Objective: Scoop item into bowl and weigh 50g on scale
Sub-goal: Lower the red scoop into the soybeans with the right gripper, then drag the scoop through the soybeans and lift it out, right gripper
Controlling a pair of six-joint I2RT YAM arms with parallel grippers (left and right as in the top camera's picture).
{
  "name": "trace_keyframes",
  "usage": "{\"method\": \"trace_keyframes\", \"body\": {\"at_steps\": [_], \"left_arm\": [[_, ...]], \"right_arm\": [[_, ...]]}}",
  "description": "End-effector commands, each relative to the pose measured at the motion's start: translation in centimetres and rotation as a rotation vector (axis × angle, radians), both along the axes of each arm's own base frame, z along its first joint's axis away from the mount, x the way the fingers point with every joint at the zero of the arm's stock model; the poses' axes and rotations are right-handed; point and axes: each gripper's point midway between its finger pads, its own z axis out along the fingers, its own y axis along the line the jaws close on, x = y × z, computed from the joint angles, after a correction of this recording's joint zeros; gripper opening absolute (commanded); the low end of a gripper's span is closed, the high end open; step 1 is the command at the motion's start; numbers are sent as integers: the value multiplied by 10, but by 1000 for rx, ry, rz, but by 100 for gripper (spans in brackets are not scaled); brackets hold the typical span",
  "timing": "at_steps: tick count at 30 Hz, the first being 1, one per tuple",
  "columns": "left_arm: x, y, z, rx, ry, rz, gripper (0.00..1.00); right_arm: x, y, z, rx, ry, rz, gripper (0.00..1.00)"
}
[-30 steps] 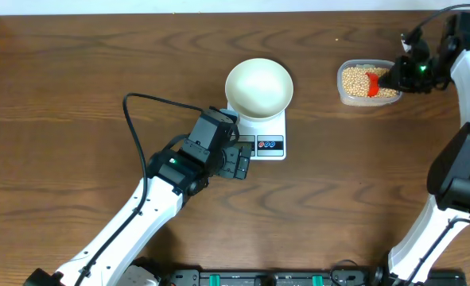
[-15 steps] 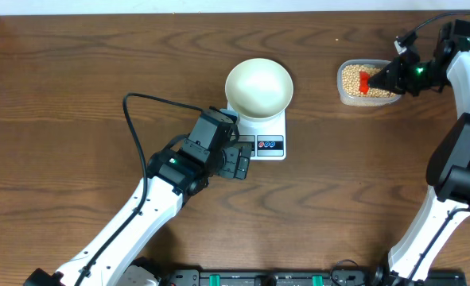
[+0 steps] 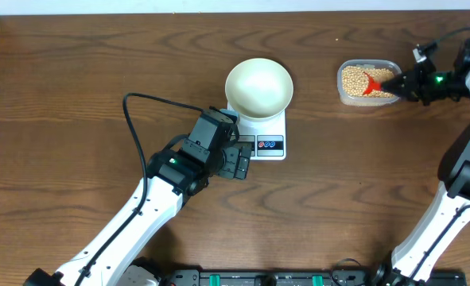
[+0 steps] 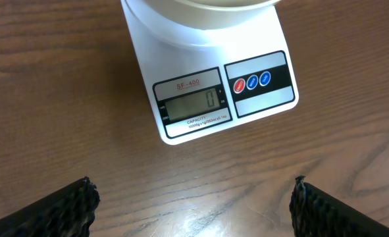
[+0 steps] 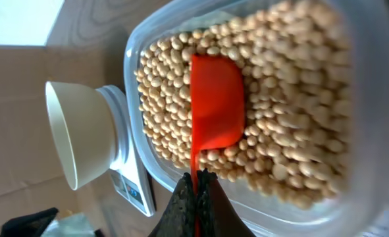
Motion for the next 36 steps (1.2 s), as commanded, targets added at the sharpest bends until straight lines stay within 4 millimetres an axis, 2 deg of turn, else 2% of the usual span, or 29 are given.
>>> {"method": "trace_keyframes", "body": {"at_steps": [1, 8, 18, 24, 36], "left_arm": [[0, 1, 4, -1, -14, -6, 95], [0, 1, 4, -1, -14, -6, 95], [0, 1, 4, -1, -14, -6, 95], [0, 1, 4, -1, -14, -6, 95], [0, 1, 4, -1, -14, -6, 95]], "right_arm": [[-4, -2, 2, 50, -18, 1, 1], [-2, -2, 14, 141, -69, -8, 1], [-7, -36, 24, 205, -94, -95, 1], [-9, -45, 36, 272, -126, -126, 1], [-12, -43, 59, 389, -205, -124, 1]]}}
